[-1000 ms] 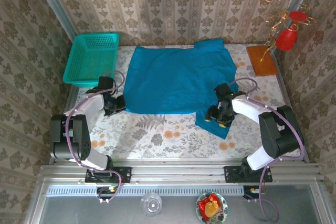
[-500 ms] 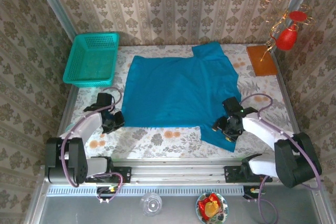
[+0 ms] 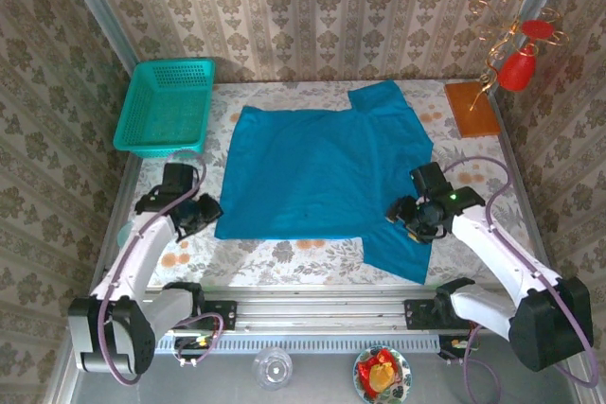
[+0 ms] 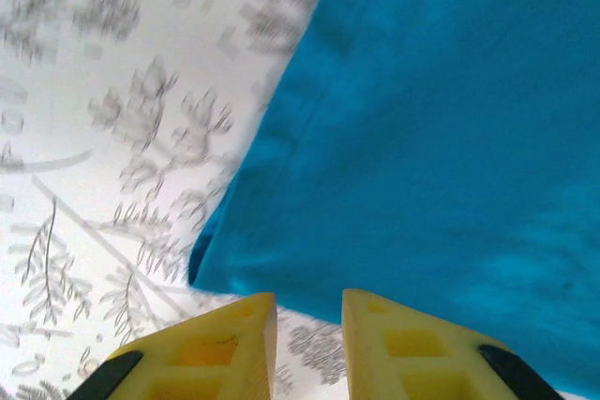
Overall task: Fold the inside-out t-shirt
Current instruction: Smooth out the T-shirt at the center of the table.
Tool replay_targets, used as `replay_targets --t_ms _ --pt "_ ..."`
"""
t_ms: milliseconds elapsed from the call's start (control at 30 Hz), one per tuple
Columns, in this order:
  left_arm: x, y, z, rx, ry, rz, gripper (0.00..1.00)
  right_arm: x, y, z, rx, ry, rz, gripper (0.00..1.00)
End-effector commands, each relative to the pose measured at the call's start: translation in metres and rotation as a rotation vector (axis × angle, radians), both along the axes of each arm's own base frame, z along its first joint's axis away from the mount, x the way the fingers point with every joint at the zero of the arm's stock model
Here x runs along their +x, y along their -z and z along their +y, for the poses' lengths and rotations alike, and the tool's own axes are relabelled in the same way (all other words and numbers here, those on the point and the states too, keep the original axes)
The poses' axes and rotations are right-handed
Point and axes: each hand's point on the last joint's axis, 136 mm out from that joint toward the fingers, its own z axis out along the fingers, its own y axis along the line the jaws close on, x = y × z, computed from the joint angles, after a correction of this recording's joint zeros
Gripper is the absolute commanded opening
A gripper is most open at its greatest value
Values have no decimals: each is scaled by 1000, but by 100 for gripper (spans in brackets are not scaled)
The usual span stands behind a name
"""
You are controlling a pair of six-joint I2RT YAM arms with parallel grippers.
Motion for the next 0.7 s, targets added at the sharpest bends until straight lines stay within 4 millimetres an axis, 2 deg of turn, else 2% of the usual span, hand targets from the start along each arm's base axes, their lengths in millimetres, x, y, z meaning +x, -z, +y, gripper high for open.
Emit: replay_targets --t_ms 0,133,200,267,400,533,667 --pt "23 -4 -17 -18 91 -2 20 37 -5 0 -7 -103 -96 67" --pt "47 8 -46 -21 187 19 14 74 8 4 138 -118 -127 68" --pt "50 23 -53 -11 206 49 12 83 17 -4 141 -108 -121 69" --pt "48 40 -52 -2 205 88 12 85 36 -15 130 -84 -72 71" --pt "32 72 -43 -1 162 154 10 72 61 -41 113 13 23 72" --pt "5 93 -33 -8 109 207 11 46 74 -61 55 105 113 72" --pt "-22 105 -26 -15 63 241 11 14 87 -65 31 181 231 69"
